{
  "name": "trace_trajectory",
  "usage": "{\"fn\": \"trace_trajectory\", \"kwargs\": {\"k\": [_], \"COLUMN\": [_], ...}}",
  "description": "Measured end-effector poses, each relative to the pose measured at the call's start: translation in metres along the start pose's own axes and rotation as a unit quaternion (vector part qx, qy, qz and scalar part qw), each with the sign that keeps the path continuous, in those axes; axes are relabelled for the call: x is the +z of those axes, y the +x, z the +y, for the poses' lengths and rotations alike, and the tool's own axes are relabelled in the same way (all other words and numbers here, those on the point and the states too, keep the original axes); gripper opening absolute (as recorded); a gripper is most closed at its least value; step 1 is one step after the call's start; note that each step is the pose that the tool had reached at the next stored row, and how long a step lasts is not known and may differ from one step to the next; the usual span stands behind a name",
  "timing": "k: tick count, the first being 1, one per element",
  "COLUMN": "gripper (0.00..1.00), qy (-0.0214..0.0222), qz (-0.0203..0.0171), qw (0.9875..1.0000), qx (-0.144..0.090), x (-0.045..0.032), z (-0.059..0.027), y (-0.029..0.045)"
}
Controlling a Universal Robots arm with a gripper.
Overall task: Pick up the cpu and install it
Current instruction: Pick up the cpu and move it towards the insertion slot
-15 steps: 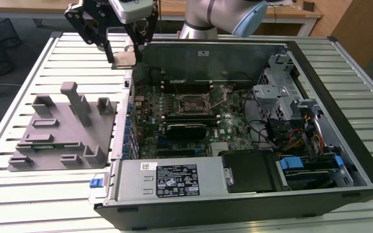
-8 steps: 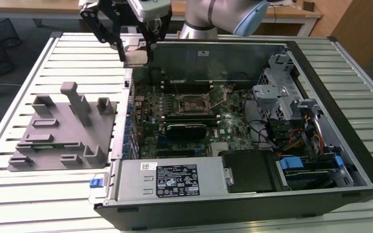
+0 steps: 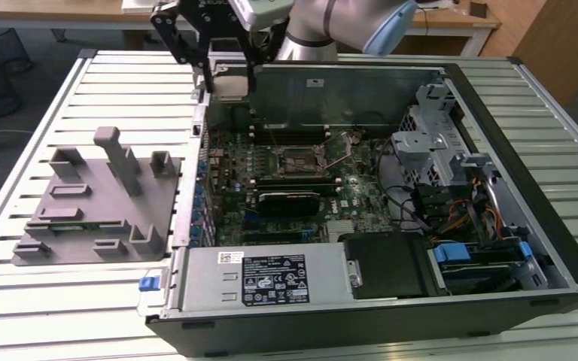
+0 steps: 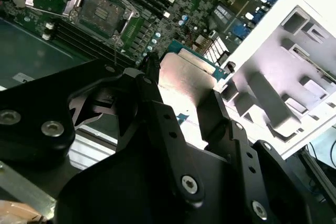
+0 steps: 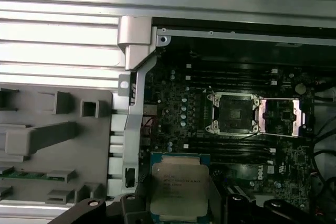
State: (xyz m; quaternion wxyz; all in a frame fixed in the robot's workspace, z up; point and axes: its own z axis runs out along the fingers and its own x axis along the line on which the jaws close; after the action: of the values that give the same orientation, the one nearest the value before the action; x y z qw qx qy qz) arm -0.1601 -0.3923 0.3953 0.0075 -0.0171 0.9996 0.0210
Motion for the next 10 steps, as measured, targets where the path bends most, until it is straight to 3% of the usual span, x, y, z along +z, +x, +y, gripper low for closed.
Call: {"fn": "trace_trajectory", "kwargs": {"k": [10], "gripper": [0.53], "qy": [0.0], "qz": [0.0], "qw": [1.0], "qx": [0.0], "x": [0.0008], "z": [0.0005], "y": [-0.035]}}
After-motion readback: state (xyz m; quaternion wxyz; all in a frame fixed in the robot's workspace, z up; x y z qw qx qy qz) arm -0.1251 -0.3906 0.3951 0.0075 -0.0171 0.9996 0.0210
